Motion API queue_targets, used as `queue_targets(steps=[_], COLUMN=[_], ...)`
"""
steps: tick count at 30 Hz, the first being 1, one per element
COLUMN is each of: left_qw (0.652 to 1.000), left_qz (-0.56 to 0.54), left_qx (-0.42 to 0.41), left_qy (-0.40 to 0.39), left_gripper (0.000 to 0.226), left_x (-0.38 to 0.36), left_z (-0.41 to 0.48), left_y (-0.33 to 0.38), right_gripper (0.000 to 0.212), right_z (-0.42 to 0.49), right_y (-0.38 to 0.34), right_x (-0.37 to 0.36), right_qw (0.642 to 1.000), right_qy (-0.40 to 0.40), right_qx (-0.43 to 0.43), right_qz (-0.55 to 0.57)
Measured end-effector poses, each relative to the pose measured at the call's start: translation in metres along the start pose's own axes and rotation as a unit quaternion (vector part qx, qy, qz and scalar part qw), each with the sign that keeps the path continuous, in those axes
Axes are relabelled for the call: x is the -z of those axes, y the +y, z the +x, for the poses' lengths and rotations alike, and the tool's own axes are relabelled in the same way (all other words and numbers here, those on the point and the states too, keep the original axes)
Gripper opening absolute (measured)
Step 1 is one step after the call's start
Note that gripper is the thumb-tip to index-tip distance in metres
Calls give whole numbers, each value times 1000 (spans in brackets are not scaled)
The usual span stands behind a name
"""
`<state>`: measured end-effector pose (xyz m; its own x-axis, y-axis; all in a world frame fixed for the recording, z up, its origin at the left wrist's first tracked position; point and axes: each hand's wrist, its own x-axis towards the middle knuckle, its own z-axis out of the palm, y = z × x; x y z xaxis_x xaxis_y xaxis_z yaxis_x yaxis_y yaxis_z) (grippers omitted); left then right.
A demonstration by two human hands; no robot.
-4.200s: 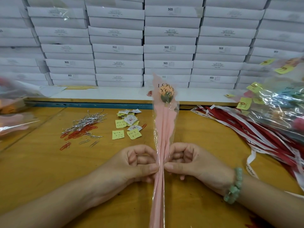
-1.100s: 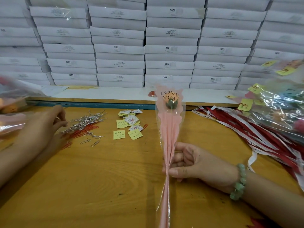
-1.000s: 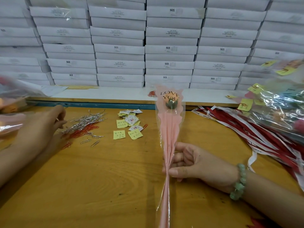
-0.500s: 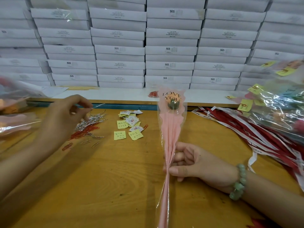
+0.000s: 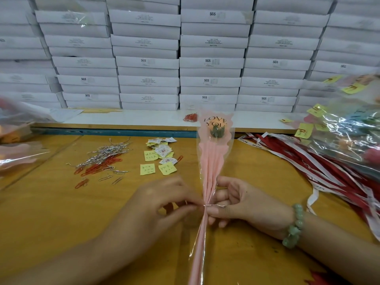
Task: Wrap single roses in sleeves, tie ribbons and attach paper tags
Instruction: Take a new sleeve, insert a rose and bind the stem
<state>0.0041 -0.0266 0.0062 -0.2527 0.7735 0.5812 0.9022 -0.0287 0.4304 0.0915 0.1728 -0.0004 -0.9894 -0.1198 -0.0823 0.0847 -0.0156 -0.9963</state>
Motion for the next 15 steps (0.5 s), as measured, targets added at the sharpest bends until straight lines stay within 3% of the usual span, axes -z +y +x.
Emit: queue_targets(steps=[5,15], left_qw=[999,989], left_qz=[42,118], left_qx=[-26,-60], left_qy=[-21,-60], left_gripper=[18,25], left_x=[-1,-2], left_z=[-3,-5], left_y=[1,7], right_gripper=[64,49], right_z=[1,1], right_y=[1,2], right_x=[-1,5], right_qw=[1000,1000], right_qy=[2,-11], right_qx=[-4,-12], right_qz=[-11,-3])
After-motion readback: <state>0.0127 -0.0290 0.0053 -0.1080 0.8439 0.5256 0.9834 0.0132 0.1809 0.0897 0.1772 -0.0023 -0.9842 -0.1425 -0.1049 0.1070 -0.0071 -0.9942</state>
